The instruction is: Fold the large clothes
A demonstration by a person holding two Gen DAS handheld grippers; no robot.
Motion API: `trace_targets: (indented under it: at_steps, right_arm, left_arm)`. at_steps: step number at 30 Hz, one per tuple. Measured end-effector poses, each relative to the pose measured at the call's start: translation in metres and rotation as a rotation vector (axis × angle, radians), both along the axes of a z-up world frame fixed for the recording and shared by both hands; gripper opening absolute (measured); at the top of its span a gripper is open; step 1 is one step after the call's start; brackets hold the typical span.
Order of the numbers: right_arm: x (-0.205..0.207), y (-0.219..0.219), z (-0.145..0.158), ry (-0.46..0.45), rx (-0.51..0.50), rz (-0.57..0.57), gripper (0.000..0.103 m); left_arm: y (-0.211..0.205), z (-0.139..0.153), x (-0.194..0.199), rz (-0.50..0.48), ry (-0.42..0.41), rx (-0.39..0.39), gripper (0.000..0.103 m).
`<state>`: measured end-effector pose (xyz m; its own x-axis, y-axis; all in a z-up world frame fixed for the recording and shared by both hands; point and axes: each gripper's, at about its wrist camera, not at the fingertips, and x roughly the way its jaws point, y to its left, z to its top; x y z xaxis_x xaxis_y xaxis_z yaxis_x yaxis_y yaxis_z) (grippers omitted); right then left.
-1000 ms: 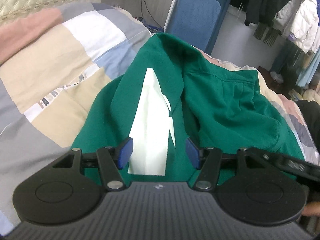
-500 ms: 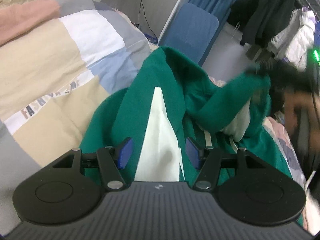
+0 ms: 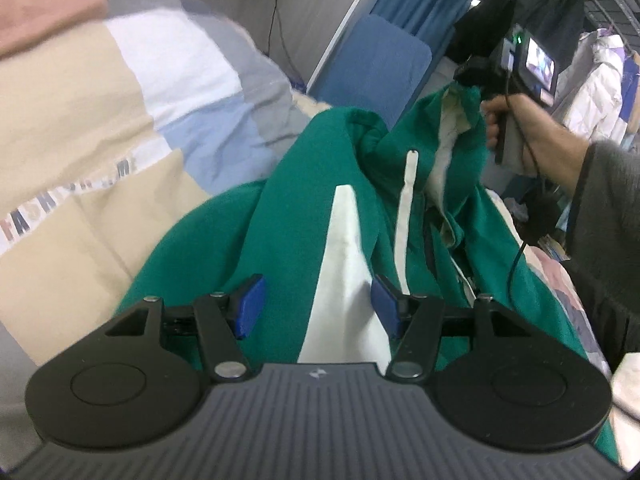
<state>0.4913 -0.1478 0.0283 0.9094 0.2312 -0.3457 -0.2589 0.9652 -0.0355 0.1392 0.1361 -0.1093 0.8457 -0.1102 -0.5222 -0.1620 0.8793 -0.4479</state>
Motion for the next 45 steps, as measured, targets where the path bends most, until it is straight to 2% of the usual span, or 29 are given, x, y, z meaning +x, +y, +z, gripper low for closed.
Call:
trace_targets:
  at_steps: [4,6,8,9,11,16,20,26,29,33,36,41,43,44,45]
  right_arm:
    - [-0.004,-0.008,-0.030,0.054,0.033,0.055,0.020]
    - [-0.014,-0.016,-0.036,0.068,0.042,0.054,0.041]
    - [-0.022,-0.026,-0.035,0.091,0.084,0.048,0.053]
    - [-0.029,-0.035,-0.034,0.097,0.109,0.042,0.059]
    - [-0.044,-0.049,-0.029,0.113,0.131,0.044,0.061]
    - [-0.112,-0.083,-0.017,0.160,0.115,0.075,0.061]
    - [-0.191,-0.118,-0.018,0.242,0.122,0.091,0.061]
    - [-0.317,-0.159,-0.043,0.402,0.145,0.089,0.061]
    - [-0.366,-0.168,-0.058,0.473,0.142,0.114,0.061]
    - [-0.416,-0.173,-0.074,0.506,0.123,0.143,0.061]
    - [-0.438,-0.171,-0.089,0.523,0.083,0.160,0.061]
    - [-0.459,-0.149,-0.102,0.438,-0.119,0.196,0.059]
    - [-0.464,-0.140,-0.106,0.409,-0.212,0.182,0.047]
    - [-0.466,-0.141,-0.106,0.394,-0.241,0.159,0.029]
    - [-0.464,-0.145,-0.104,0.403,-0.221,0.151,0.020]
  left_arm:
    - [-0.001,-0.007,0.004,-0.016,0.015,-0.021,0.064]
    - [-0.004,-0.007,0.005,-0.022,0.011,-0.009,0.064]
    - [-0.005,-0.008,0.007,-0.022,0.013,0.010,0.064]
    - [-0.007,-0.007,0.006,-0.023,0.013,0.020,0.064]
    - [-0.010,-0.005,0.004,-0.025,0.015,0.037,0.064]
    - [-0.018,0.001,-0.007,-0.014,0.048,0.065,0.064]
    - [-0.027,0.008,-0.017,-0.017,0.088,0.093,0.064]
    - [-0.050,0.026,-0.052,-0.057,0.113,0.161,0.064]
    - [-0.064,0.036,-0.071,-0.069,0.120,0.226,0.064]
    - [-0.080,0.038,-0.086,-0.050,0.138,0.274,0.064]
    - [-0.091,0.031,-0.088,-0.056,0.171,0.315,0.064]
    - [-0.099,0.010,-0.087,-0.035,0.246,0.435,0.064]
    - [-0.095,0.007,-0.086,-0.021,0.254,0.461,0.061]
    - [-0.092,0.008,-0.089,-0.010,0.253,0.456,0.057]
    - [-0.087,0.010,-0.091,0.000,0.251,0.446,0.040]
